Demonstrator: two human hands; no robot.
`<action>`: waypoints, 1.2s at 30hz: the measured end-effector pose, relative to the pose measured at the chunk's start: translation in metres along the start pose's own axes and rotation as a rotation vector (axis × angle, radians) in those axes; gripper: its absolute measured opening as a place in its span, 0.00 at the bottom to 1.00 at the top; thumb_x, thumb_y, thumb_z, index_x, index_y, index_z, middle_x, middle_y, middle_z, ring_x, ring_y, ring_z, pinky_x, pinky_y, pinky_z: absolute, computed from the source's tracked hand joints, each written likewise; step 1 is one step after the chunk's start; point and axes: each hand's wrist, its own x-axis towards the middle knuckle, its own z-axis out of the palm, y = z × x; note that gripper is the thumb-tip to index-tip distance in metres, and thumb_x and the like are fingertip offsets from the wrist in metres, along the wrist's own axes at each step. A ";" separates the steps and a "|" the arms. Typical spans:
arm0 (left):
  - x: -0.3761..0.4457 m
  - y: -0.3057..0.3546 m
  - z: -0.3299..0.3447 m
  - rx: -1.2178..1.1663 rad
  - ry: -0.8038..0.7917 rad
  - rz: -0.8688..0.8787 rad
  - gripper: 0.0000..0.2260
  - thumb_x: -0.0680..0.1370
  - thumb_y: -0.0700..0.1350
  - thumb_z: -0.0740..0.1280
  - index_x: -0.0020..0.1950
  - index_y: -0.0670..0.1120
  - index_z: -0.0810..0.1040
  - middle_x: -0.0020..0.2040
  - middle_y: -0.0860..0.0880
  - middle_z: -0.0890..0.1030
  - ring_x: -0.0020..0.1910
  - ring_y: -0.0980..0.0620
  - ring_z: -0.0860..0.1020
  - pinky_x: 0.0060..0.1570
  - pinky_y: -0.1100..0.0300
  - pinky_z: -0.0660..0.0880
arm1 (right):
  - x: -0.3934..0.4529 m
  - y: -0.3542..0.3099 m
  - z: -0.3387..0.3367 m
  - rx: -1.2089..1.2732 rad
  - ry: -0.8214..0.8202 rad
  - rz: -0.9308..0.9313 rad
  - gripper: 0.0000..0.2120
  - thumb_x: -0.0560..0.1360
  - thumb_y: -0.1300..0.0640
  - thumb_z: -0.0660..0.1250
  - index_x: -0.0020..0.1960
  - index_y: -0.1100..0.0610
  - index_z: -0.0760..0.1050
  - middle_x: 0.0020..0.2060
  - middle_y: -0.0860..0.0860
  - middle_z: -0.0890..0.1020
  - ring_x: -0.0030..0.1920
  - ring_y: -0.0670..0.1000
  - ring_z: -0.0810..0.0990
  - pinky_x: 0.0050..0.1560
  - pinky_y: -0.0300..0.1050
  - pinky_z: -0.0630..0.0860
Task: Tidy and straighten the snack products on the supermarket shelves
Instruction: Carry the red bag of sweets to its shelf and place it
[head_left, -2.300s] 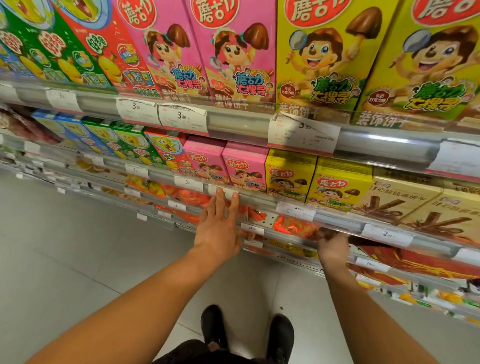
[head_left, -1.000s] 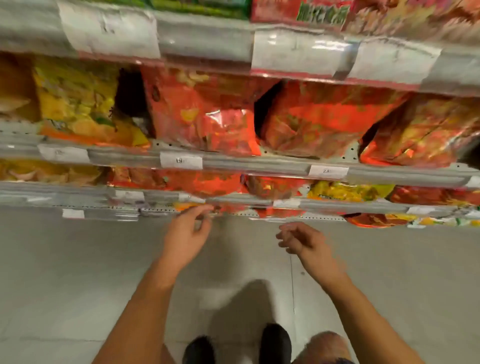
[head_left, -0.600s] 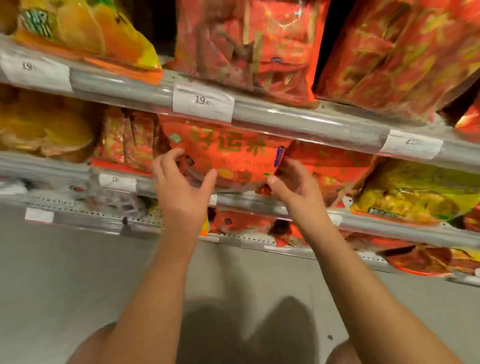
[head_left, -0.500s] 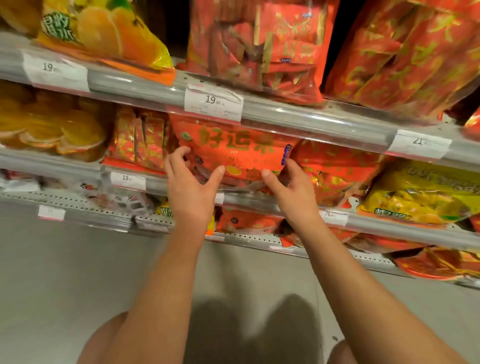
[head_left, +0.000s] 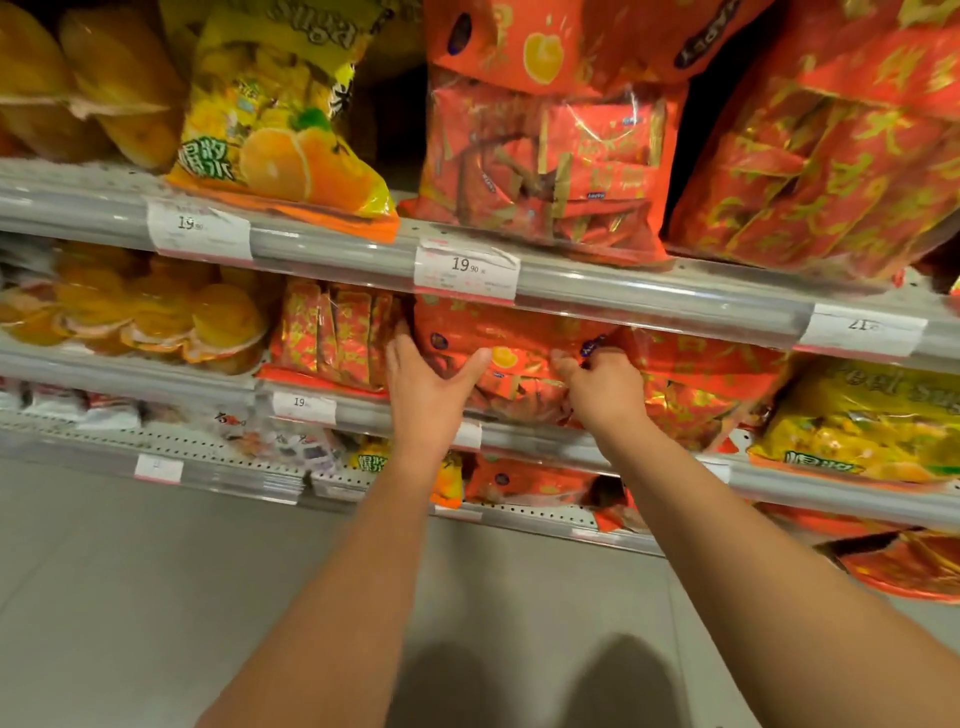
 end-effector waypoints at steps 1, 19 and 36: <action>0.005 -0.001 -0.004 -0.018 -0.011 -0.001 0.39 0.66 0.70 0.74 0.67 0.48 0.69 0.66 0.48 0.75 0.67 0.48 0.74 0.68 0.44 0.72 | 0.001 -0.001 -0.001 0.017 -0.019 0.010 0.23 0.78 0.41 0.68 0.42 0.62 0.76 0.38 0.60 0.83 0.44 0.63 0.83 0.49 0.58 0.80; 0.013 0.010 -0.040 0.371 -0.104 0.110 0.39 0.72 0.75 0.62 0.66 0.43 0.73 0.61 0.44 0.77 0.59 0.41 0.78 0.55 0.46 0.77 | -0.043 -0.007 -0.015 -0.118 0.256 -0.115 0.19 0.78 0.44 0.67 0.54 0.60 0.72 0.47 0.58 0.82 0.49 0.64 0.81 0.44 0.52 0.73; 0.116 -0.045 -0.102 0.649 0.052 -0.071 0.40 0.72 0.67 0.70 0.70 0.37 0.71 0.64 0.35 0.77 0.62 0.32 0.75 0.62 0.44 0.73 | -0.035 -0.009 0.033 -0.790 0.204 -0.617 0.34 0.75 0.43 0.70 0.78 0.45 0.62 0.72 0.60 0.70 0.72 0.68 0.67 0.59 0.64 0.75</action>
